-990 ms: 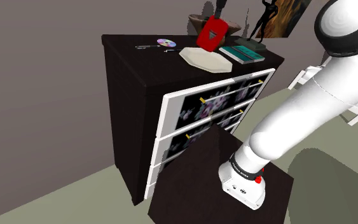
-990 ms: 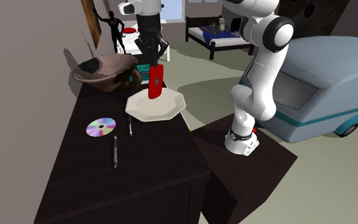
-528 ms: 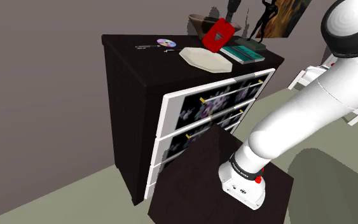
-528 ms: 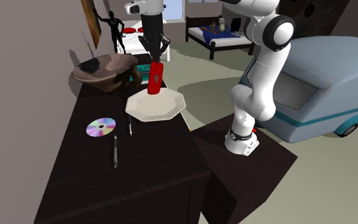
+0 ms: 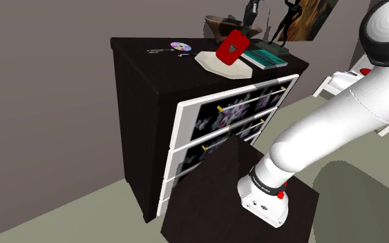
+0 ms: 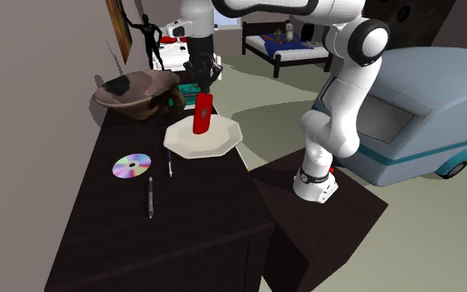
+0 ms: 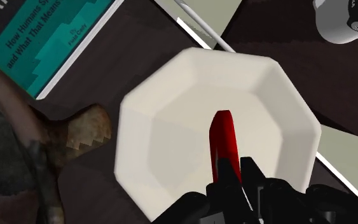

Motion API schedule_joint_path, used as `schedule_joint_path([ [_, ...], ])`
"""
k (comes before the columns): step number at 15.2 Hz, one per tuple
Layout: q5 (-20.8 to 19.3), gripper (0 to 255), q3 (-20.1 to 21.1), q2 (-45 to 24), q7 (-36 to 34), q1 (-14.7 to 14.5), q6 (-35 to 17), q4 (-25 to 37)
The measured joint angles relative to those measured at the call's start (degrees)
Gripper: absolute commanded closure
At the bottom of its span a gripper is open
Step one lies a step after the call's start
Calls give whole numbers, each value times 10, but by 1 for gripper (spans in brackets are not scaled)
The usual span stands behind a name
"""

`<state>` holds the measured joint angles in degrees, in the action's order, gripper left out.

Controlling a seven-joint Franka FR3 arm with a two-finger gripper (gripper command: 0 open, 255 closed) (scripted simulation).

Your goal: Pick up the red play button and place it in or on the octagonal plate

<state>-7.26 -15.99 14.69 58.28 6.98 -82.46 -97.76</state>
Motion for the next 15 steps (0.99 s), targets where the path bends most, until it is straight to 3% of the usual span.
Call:
schedule_joint_path([
  [11,-5,255,2,30,-11,2,-85,-106],
  [15,-5,255,2,31,-12,2,-88,-113],
])
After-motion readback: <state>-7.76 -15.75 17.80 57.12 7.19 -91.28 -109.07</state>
